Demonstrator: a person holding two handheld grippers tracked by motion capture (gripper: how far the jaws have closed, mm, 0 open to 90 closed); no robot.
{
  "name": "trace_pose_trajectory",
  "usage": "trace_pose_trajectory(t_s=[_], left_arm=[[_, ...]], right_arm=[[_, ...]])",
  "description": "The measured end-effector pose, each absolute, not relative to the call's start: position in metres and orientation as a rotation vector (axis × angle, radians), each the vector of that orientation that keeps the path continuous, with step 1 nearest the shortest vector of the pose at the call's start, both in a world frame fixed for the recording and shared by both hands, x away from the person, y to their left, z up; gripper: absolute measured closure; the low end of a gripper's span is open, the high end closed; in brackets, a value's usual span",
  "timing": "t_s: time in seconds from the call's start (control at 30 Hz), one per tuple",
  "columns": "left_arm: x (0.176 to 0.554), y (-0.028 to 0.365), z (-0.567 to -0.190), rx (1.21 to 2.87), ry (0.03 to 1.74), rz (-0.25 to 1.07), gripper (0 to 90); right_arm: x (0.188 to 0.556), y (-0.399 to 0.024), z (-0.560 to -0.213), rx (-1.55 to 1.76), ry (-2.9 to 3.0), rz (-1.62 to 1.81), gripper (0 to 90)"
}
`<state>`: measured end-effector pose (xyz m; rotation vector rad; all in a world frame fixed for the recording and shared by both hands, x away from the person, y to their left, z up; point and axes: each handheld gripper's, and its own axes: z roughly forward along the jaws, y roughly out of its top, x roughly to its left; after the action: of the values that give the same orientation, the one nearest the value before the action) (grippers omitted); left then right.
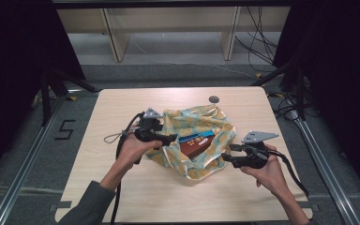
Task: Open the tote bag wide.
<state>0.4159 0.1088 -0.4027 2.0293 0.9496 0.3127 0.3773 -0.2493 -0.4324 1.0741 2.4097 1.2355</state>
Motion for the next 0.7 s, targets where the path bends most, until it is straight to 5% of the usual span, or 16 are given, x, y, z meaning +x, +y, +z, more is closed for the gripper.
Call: trace_pose_trajectory(t_s=[0.33,0.7], left_arm=[[0.347,0.138,-0.439,1.962,1.006,0.406,20.4],[0.323,0.157,-0.473,2.0,1.036,0.428,18.5]], right_arm=[[0.352,-0.283,-0.452,1.181,2.335,1.161,44.9],[0.345,-0.296,-0.467,1.222,2.345,1.159,44.9]])
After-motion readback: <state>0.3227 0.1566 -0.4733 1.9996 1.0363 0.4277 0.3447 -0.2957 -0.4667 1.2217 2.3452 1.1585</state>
